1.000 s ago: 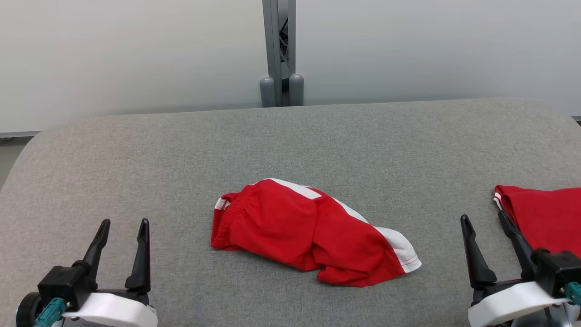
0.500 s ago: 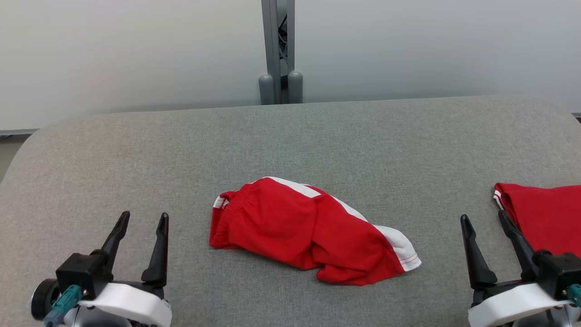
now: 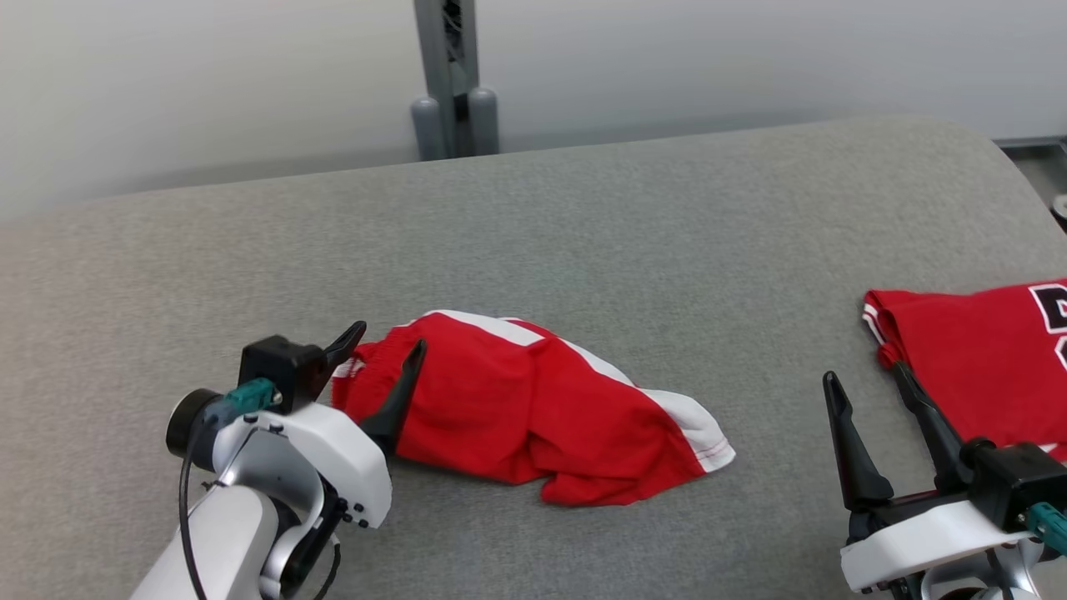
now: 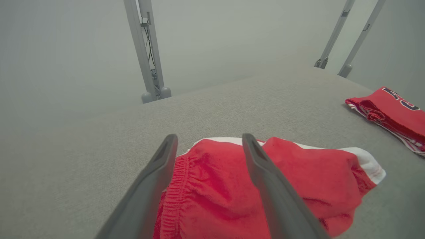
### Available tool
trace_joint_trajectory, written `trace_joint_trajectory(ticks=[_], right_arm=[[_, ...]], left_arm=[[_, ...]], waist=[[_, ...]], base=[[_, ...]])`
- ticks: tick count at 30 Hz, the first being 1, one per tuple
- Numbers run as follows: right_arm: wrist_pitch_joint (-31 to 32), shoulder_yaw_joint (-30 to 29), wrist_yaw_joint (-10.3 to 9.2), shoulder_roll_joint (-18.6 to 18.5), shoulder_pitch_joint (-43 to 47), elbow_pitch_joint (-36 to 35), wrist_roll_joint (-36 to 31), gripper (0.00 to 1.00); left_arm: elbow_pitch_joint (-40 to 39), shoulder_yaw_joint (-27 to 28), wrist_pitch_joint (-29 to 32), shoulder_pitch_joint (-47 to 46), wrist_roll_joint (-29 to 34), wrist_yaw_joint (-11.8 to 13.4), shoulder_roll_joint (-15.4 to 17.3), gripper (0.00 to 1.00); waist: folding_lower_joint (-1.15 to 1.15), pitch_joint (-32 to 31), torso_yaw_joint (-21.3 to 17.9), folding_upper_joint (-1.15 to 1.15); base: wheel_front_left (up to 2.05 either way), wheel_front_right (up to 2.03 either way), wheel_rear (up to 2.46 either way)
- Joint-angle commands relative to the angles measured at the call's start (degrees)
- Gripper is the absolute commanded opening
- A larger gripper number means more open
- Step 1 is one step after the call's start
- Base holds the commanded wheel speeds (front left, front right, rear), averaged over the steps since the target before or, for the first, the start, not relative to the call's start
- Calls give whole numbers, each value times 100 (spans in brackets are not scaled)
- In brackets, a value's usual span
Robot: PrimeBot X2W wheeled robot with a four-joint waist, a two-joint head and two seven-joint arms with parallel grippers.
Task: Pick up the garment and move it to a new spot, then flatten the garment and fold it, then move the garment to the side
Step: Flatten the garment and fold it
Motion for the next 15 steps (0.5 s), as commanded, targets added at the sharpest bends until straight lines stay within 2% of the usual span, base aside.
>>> trace_joint_trajectory(ticks=[1,8,10,13,14,15], right_arm=[[-75,14,-2,-33,-82,41,54,100],[-208,25,-2,-32,-205,180,112,100],[-240,9,-2,-31,-228,219,126,100],[-269,-22,-2,-32,-253,253,137,100],[-287,-35,-2,-32,-258,263,139,100],[-296,-51,-2,-32,-259,269,143,100]], left_arm=[[297,-18,154,-234,-96,-109,-5,100],[1605,61,766,-957,-420,-360,39,100],[1867,103,829,-1100,-480,-385,42,96],[2161,155,987,-1233,-640,-434,13,85],[2221,158,1022,-1263,-683,-452,7,78],[2297,160,1105,-1276,-726,-465,2,59]], waist=[[0,175,-243,0],[0,379,-537,0],[0,407,-576,0],[0,440,-591,0],[0,449,-587,0],[0,458,-578,0]], base=[[0,0,0],[0,0,0],[0,0,0],[0,0,0],[0,0,0],[0,0,0]])
